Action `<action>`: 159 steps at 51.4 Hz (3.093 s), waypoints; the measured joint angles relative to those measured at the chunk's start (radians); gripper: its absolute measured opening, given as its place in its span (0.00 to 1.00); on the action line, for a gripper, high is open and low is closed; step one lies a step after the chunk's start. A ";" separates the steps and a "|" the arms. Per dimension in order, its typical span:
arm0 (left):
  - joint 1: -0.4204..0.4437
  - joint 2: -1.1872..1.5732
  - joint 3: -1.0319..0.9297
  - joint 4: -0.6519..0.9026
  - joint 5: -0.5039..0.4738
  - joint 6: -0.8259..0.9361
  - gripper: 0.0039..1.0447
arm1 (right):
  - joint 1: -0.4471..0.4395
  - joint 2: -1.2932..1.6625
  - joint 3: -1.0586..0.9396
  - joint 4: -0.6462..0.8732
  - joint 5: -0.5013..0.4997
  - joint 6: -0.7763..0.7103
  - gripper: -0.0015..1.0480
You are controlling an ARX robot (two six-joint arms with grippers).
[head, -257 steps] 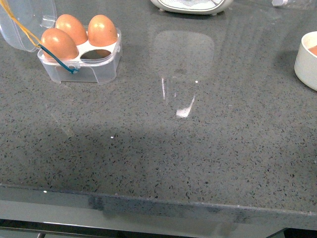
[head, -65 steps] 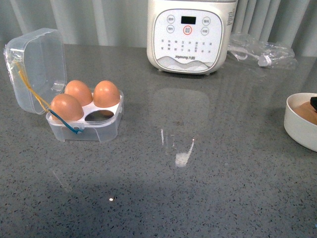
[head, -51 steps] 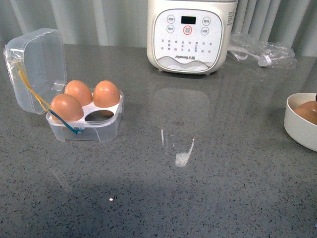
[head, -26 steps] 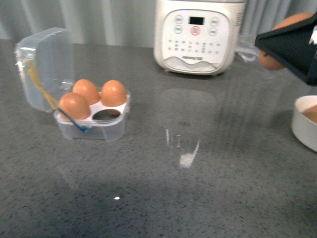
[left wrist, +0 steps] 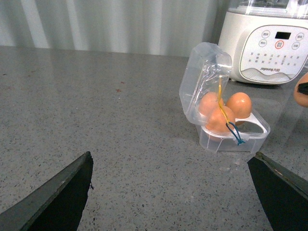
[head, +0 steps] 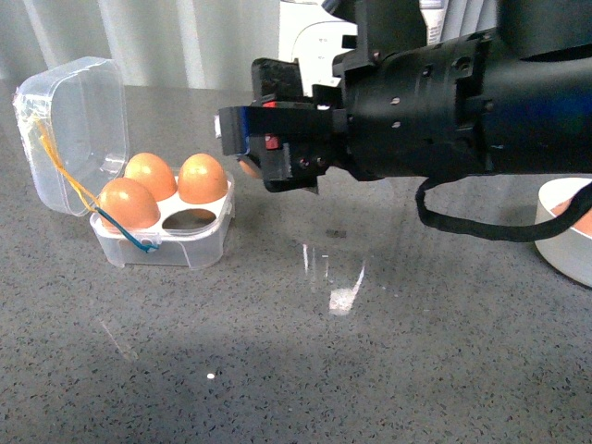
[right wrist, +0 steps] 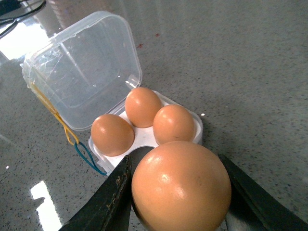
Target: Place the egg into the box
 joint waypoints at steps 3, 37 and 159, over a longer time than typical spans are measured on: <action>0.000 0.000 0.000 0.000 0.000 0.000 0.94 | 0.011 0.016 0.019 -0.006 -0.015 -0.004 0.41; 0.000 0.000 0.000 0.000 0.000 0.000 0.94 | 0.068 0.121 0.114 -0.063 -0.042 -0.058 0.41; 0.000 0.000 0.000 0.000 0.000 0.000 0.94 | -0.488 -0.913 -0.920 0.296 0.411 -0.105 0.03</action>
